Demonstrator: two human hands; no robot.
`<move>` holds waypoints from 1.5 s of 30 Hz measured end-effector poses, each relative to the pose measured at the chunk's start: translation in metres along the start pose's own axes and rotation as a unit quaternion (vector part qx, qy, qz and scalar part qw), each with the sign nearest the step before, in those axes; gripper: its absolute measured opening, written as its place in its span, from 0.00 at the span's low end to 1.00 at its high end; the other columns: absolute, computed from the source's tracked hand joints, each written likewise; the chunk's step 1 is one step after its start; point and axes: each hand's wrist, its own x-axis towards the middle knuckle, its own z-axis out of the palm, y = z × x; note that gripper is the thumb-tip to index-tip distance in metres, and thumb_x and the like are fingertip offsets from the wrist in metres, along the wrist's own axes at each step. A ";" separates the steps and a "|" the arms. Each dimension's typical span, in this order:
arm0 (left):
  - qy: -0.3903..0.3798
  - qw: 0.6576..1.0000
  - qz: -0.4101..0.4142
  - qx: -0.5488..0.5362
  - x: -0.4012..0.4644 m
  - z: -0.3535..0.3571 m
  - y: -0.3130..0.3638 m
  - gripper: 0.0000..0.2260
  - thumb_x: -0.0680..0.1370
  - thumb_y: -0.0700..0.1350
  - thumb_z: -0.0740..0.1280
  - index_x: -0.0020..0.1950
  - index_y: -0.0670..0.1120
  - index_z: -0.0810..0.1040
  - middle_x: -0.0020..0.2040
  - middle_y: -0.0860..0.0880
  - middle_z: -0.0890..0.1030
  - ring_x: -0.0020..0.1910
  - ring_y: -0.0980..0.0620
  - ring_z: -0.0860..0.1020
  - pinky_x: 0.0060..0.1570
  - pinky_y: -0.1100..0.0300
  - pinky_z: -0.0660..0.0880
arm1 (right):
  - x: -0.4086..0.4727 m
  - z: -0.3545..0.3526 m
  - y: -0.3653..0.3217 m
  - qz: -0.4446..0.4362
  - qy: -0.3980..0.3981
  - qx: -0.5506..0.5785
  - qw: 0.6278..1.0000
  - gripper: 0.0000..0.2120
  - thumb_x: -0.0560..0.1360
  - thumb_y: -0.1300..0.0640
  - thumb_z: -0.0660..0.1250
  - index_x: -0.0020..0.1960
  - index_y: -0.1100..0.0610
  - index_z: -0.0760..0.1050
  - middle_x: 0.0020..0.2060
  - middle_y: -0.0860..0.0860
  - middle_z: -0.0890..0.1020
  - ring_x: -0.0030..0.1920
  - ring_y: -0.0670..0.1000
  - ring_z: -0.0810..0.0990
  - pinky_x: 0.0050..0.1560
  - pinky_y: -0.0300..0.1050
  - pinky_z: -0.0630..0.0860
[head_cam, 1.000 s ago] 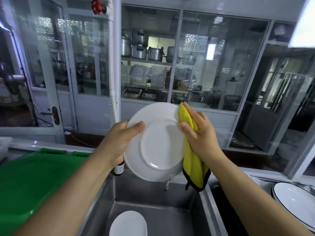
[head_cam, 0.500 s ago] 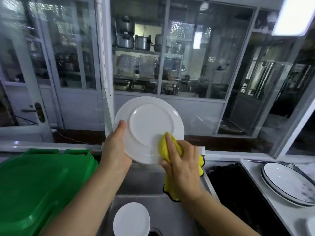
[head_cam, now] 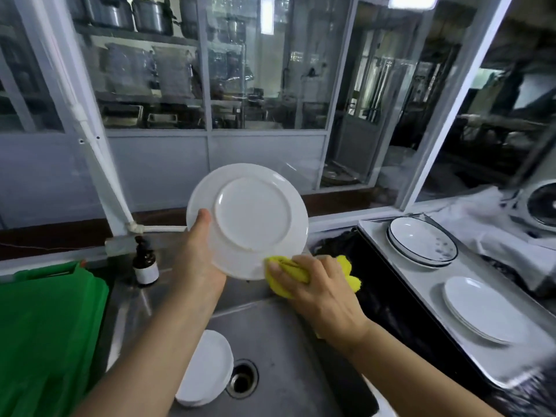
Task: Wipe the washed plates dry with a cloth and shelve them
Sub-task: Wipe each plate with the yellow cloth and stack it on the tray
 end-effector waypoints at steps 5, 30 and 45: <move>0.007 0.998 -0.005 0.068 0.001 0.026 -0.042 0.09 0.79 0.51 0.63 0.55 0.49 0.78 0.50 0.50 0.83 0.48 0.51 0.81 0.40 0.57 0.75 | -0.060 -0.027 0.067 0.176 -0.029 -0.021 0.984 0.22 0.74 0.54 0.63 0.67 0.49 0.69 0.57 0.55 0.71 0.46 0.61 0.74 0.42 0.54 0.76; -0.368 0.619 0.156 0.676 -0.063 0.325 -0.466 0.16 0.80 0.55 0.59 0.62 0.52 0.77 0.52 0.51 0.82 0.52 0.47 0.79 0.48 0.57 0.71 | -0.405 -0.123 0.418 0.488 -0.098 0.012 0.867 0.26 0.69 0.61 0.76 0.65 0.53 0.75 0.51 0.54 0.75 0.48 0.58 0.74 0.42 0.48 0.72; -0.531 0.316 0.502 0.605 -0.026 0.304 -0.617 0.14 0.72 0.36 0.57 0.56 0.43 0.71 0.55 0.45 0.83 0.51 0.47 0.83 0.42 0.57 0.80 | -0.465 -0.113 0.459 0.599 -0.102 0.028 0.794 0.26 0.72 0.59 0.73 0.68 0.49 0.73 0.54 0.49 0.72 0.54 0.55 0.73 0.45 0.46 0.69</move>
